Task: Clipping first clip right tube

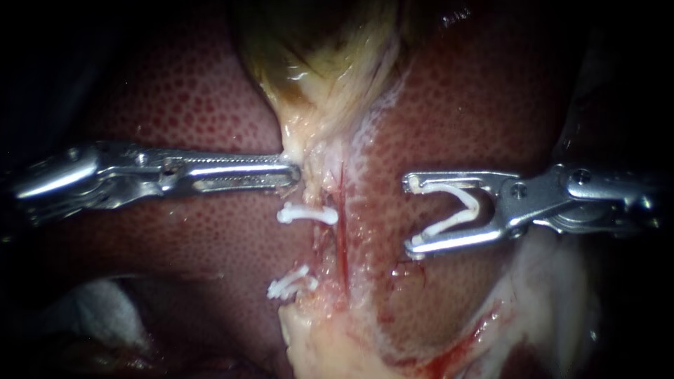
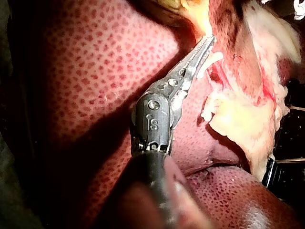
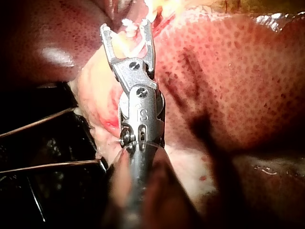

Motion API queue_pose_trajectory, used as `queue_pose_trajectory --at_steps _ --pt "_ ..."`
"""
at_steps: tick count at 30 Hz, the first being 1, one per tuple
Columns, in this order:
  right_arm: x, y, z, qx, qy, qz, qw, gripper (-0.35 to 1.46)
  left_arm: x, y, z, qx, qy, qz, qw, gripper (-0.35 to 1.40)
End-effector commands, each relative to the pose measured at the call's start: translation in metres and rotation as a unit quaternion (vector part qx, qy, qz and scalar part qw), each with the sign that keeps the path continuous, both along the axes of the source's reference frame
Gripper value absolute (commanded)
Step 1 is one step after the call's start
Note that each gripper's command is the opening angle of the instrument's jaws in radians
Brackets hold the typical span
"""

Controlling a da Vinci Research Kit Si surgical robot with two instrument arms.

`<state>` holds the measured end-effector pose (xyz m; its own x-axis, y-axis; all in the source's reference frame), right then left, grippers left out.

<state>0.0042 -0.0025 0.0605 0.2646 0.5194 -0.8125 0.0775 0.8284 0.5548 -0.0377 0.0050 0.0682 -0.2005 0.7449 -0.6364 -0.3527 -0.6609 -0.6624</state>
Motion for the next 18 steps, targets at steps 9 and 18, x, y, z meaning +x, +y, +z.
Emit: queue_pose_trajectory --at_steps 9,18 --pt "0.0000 0.0000 0.0001 0.000 0.000 0.000 1.0000 0.49 0.0037 0.0032 -0.0035 0.007 -0.002 -0.021 0.9998 -0.35" --pt "0.0001 0.0000 0.0002 0.000 -0.001 0.001 1.0000 0.49 0.0086 0.0068 -0.0083 -0.019 -0.016 -0.058 0.9980 -0.35"
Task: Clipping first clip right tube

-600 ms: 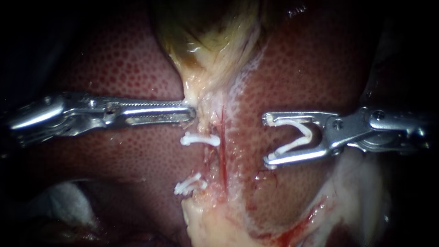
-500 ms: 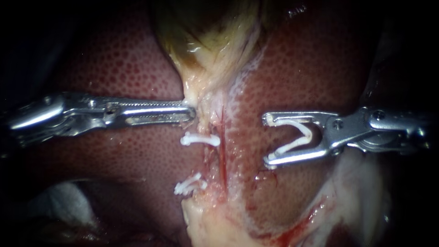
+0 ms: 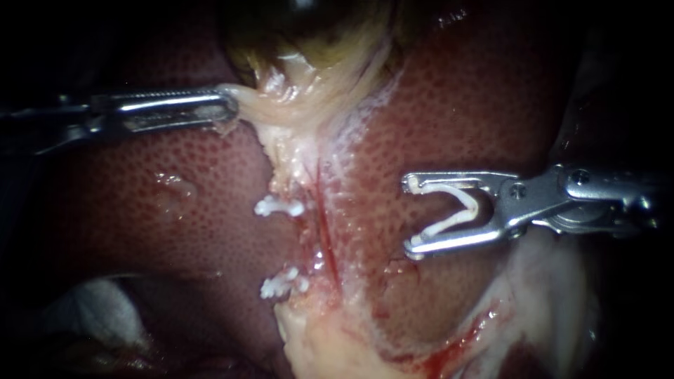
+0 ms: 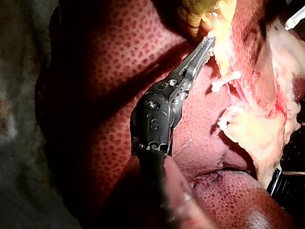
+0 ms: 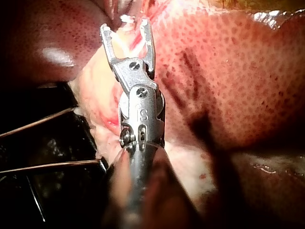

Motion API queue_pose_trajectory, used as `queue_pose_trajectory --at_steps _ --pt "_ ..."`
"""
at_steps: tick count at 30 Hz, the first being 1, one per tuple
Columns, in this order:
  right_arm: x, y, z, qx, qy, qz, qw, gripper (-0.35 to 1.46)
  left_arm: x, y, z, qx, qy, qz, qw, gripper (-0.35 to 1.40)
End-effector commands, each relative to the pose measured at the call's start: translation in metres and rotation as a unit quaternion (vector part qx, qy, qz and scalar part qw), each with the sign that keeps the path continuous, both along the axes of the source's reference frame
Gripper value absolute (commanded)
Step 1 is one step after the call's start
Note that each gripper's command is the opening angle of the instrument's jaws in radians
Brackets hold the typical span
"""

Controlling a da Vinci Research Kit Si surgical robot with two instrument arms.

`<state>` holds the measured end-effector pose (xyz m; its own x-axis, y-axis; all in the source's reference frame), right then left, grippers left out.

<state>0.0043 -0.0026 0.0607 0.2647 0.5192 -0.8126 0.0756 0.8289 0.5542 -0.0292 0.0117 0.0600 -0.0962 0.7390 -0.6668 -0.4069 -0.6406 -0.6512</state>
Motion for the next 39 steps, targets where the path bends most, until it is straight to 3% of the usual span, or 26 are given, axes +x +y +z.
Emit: queue_pose_trajectory --at_steps 1,7,10,19,28,34,39 --pt "0.0000 0.0000 0.0000 0.000 0.000 0.000 1.0000 0.49 0.0001 0.0000 -0.0001 -0.001 -0.001 -0.002 1.0000 -0.35" --pt "0.0004 -0.0003 0.0004 -0.002 0.000 0.000 1.0000 0.49 -0.0001 -0.0003 0.0002 -0.002 0.001 -0.003 1.0000 -0.35" --pt "0.0013 -0.0010 0.0015 -0.007 0.001 -0.003 1.0000 0.49 -0.0001 -0.0003 0.0002 -0.002 0.001 -0.003 1.0000 -0.35" --pt "0.0062 -0.0050 0.0096 0.026 -0.024 -0.016 0.9992 0.49 -0.0001 -0.0004 0.0002 -0.003 0.001 -0.003 1.0000 -0.35" --pt "0.0090 -0.0075 0.0167 0.056 -0.053 -0.021 0.9968 0.49 -0.0002 -0.0005 0.0002 -0.003 0.001 -0.003 1.0000 -0.35" --pt "0.0097 -0.0083 0.0197 0.071 -0.065 -0.024 0.9951 0.49 -0.0002 -0.0006 0.0002 -0.003 0.002 -0.004 1.0000 -0.35" --pt "0.0105 -0.0091 0.0204 0.083 -0.061 -0.034 0.9941 0.49 -0.0003 -0.0006 0.0002 -0.003 0.002 -0.004 1.0000 -0.35"
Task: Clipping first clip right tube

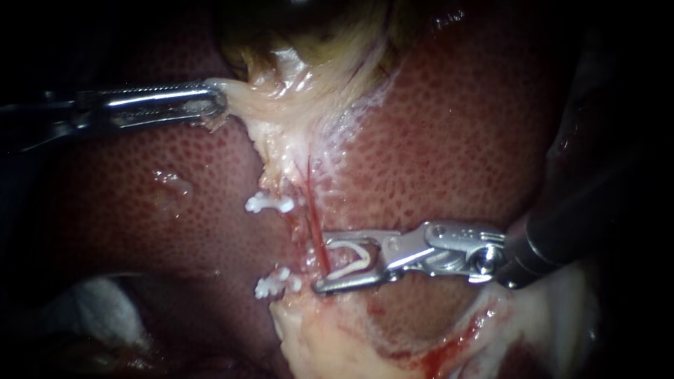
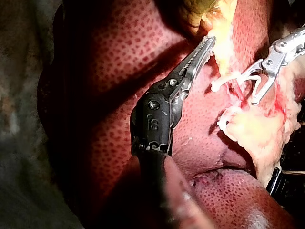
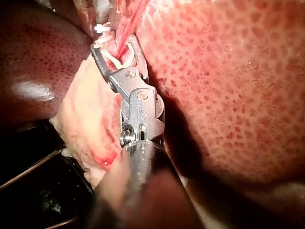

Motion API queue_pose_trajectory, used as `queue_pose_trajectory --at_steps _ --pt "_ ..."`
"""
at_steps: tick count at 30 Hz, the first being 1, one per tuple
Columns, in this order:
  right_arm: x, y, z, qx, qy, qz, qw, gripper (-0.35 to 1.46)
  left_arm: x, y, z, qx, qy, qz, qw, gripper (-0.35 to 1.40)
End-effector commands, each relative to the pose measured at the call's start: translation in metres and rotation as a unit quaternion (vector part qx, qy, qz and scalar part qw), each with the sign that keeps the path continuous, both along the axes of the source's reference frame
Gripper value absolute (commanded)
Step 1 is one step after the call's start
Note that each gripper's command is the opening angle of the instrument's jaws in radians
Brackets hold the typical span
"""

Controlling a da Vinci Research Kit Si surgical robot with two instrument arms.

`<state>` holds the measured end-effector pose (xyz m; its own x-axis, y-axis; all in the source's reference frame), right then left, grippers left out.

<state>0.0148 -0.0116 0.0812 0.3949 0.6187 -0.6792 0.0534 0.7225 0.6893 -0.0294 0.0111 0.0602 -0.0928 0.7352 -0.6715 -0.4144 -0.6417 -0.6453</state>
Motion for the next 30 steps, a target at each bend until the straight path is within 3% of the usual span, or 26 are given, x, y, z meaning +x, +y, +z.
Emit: queue_pose_trajectory --at_steps 1,9,15,18,21,24,30 --pt "0.0003 -0.0002 0.0000 0.003 0.001 -0.003 1.0000 0.49 0.0000 0.0000 0.0001 0.000 0.000 0.000 1.0000 -0.35" --pt "0.0019 -0.0017 0.0009 0.024 0.006 -0.018 0.9995 0.48 -0.0001 -0.0001 0.0001 0.000 0.000 0.000 1.0000 -0.35" --pt "0.0017 -0.0014 0.0012 0.035 0.007 -0.022 0.9991 0.38 -0.0001 -0.0001 0.0001 -0.001 0.000 0.000 1.0000 -0.35" --pt "0.0010 -0.0007 0.0014 0.044 0.004 -0.020 0.9988 0.23 -0.0001 -0.0002 0.0002 -0.001 0.001 0.000 1.0000 -0.35" --pt "0.0002 -0.0001 0.0017 0.056 -0.003 -0.011 0.9983 -0.11 -0.0001 -0.0002 0.0002 -0.001 0.001 0.000 1.0000 -0.35" --pt "-0.0003 0.0004 0.0021 0.061 -0.007 -0.010 0.9981 -0.31 -0.0002 -0.0002 0.0002 -0.001 0.001 -0.001 1.0000 -0.35" --pt "-0.0001 0.0005 0.0025 0.074 -0.032 -0.015 0.9966 -0.35 -0.0002 -0.0002 0.0002 -0.001 0.001 -0.001 1.0000 -0.35"
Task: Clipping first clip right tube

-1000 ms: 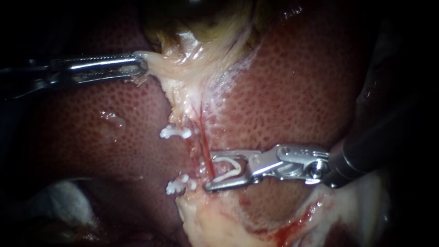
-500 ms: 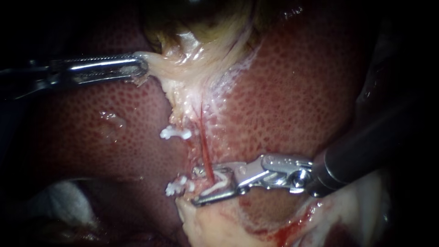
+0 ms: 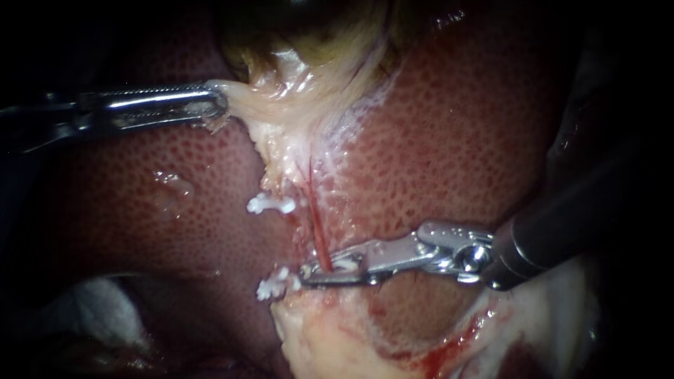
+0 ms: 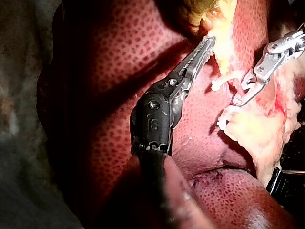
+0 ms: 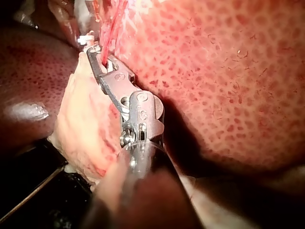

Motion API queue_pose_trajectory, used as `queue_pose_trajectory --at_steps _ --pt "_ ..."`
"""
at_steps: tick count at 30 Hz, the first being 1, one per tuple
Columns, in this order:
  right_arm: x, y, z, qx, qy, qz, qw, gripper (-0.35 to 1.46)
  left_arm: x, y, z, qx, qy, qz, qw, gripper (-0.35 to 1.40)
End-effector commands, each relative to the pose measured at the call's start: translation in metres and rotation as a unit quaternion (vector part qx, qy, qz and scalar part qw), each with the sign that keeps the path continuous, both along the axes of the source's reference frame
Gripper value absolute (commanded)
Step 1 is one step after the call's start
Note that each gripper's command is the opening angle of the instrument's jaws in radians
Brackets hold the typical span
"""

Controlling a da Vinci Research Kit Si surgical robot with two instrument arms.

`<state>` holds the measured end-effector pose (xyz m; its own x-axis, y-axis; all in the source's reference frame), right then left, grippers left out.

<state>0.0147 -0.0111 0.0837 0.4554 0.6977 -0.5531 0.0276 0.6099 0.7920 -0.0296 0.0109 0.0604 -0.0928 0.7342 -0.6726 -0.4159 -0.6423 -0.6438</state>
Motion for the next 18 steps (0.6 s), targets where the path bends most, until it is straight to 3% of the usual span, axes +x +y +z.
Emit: queue_pose_trajectory --at_steps 1,18 --pt "0.0000 0.0000 -0.0001 0.000 -0.004 0.001 1.0000 -0.35 0.0000 0.0000 0.0000 0.000 0.000 0.000 1.0000 -0.35" --pt "0.0000 -0.0003 0.0000 0.009 -0.008 -0.004 0.9999 -0.35 0.0000 0.0000 0.0000 0.000 0.000 0.000 1.0000 -0.35"
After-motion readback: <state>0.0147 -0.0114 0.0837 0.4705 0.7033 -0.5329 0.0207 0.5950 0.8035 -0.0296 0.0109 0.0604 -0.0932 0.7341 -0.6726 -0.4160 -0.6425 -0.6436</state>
